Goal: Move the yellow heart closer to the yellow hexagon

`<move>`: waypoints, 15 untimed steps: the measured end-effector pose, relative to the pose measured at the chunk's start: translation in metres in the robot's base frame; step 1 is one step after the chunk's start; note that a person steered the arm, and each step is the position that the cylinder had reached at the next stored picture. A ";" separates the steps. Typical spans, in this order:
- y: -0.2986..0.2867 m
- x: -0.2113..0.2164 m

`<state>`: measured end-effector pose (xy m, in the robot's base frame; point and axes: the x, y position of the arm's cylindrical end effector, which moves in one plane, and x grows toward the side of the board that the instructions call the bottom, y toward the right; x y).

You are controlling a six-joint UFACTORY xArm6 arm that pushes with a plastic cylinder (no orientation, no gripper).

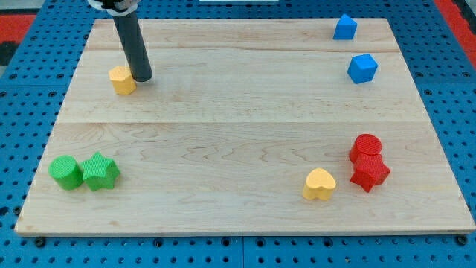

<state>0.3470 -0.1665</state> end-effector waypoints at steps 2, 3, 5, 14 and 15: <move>-0.028 0.036; 0.036 0.098; 0.206 0.224; 0.284 0.191; 0.267 0.184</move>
<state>0.5312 0.1007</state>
